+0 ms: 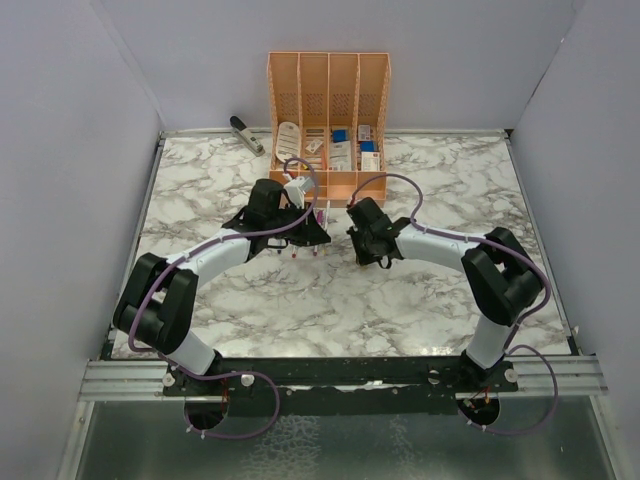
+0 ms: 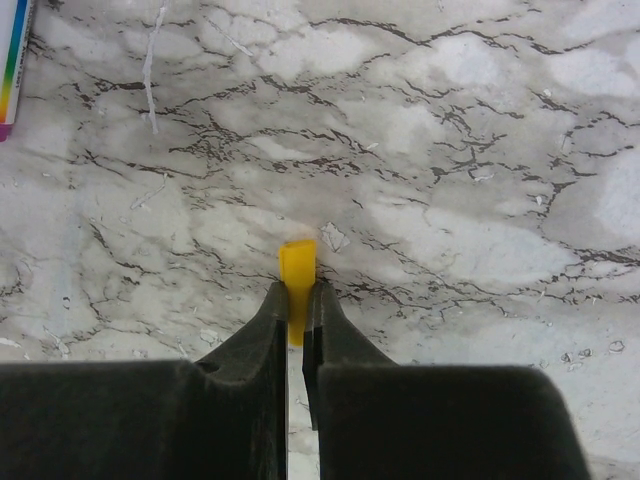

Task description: Insert the pens into the pen caps

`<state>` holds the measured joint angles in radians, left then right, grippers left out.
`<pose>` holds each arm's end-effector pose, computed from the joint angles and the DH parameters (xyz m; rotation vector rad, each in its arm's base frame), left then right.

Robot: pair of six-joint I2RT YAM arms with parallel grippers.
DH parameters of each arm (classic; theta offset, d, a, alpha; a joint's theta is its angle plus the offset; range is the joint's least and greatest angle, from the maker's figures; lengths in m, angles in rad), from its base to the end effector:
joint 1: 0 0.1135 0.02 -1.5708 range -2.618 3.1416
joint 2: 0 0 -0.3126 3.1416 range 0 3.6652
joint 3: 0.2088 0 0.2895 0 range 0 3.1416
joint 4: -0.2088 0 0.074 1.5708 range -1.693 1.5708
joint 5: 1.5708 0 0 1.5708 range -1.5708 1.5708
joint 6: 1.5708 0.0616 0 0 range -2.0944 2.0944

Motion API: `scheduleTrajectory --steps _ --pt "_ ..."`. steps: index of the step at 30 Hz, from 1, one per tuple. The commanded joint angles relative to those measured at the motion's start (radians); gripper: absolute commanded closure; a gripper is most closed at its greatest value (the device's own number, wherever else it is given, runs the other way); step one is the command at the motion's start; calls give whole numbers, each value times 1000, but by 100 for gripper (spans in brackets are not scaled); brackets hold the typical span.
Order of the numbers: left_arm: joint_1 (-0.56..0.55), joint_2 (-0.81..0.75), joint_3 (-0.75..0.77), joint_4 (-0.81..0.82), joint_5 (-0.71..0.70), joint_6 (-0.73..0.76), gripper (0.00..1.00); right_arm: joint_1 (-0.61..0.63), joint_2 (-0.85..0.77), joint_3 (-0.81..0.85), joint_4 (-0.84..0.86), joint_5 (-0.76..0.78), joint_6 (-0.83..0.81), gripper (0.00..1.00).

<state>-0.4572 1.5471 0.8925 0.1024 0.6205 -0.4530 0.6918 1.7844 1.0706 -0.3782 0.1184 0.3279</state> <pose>0.3247 -0.1997 0.2361 0.3998 2.2062 -1.1773 0.3141 0.2508 0.1590 -0.4437 2.6246 0.1794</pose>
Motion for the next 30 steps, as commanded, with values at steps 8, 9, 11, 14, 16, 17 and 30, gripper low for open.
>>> scheduleTrajectory --steps 8,9,11,14,16,17,30 --pt "5 -45 -10 60 85 40 100 -17 -173 71 11 290 110 99" --pt "4 -55 -16 69 90 40 100 -22 -202 65 35 297 119 99" --pt "1 -71 -30 93 106 34 100 -32 -287 28 125 299 119 99" --pt "-14 -93 -45 141 131 13 100 -37 -419 -72 329 281 97 99" --pt "-34 -97 -46 161 135 4 100 -38 -494 -130 453 254 86 99" --pt "-47 -99 -42 165 135 3 100 -38 -521 -148 501 241 82 99" --pt "-127 -85 38 218 156 -51 100 -41 -686 -299 760 51 158 99"
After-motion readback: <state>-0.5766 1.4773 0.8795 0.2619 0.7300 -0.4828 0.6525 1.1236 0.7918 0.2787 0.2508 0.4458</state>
